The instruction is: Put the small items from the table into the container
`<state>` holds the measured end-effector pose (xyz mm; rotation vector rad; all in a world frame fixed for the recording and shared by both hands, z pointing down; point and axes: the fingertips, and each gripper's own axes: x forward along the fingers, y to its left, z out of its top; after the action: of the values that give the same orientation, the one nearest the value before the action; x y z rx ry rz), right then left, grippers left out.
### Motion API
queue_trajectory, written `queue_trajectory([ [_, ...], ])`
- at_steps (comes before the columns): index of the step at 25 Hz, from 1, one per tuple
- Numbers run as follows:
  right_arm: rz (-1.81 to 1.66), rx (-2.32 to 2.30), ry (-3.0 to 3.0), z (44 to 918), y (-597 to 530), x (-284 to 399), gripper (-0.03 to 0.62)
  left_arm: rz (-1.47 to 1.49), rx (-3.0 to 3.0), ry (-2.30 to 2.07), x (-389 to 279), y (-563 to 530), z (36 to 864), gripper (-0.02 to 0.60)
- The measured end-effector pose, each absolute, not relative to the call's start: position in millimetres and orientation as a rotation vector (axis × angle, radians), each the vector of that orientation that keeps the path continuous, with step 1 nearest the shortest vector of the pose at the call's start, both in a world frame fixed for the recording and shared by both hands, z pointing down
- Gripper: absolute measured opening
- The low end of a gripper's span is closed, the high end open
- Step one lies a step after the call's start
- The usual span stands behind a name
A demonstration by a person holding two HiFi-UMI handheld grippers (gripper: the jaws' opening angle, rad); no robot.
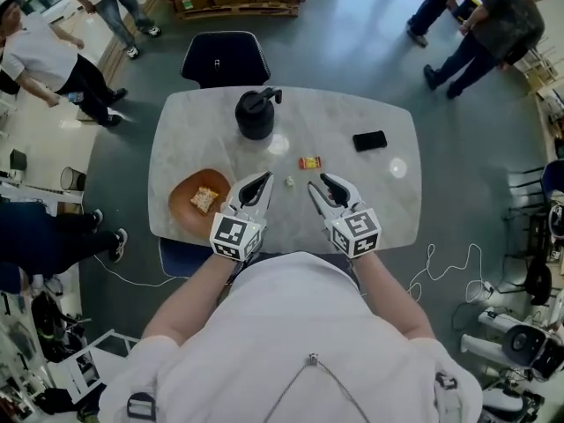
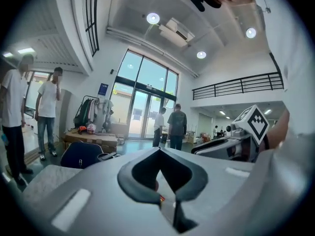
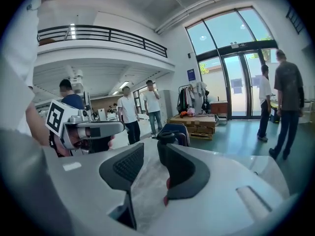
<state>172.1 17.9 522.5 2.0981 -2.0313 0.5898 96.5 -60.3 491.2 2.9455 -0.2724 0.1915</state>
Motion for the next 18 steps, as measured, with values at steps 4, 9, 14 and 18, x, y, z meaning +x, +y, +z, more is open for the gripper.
queue_trajectory([
  [4, 0.591, 2.095, -2.032, 525.4, 16.4, 171.9, 0.167, 0.125, 2.837, -0.298, 96.2, -66.9, 495.4, 0.002],
  [9, 0.628, 2.072, -2.022, 535.3, 12.2, 176.3, 0.169, 0.142, 2.810, -0.387, 88.9, -78.7, 503.1, 0.003],
  [14, 0.711, 2.025, -2.002, 561.8, -1.3, 175.5, 0.180, 0.157, 2.779, -0.443, 79.6, -92.9, 512.7, 0.003],
  [18, 0.871, 2.004, -1.931, 607.5, -9.3, 184.2, 0.186, 0.183, 2.740, -0.470, 73.9, -94.4, 522.8, 0.003],
])
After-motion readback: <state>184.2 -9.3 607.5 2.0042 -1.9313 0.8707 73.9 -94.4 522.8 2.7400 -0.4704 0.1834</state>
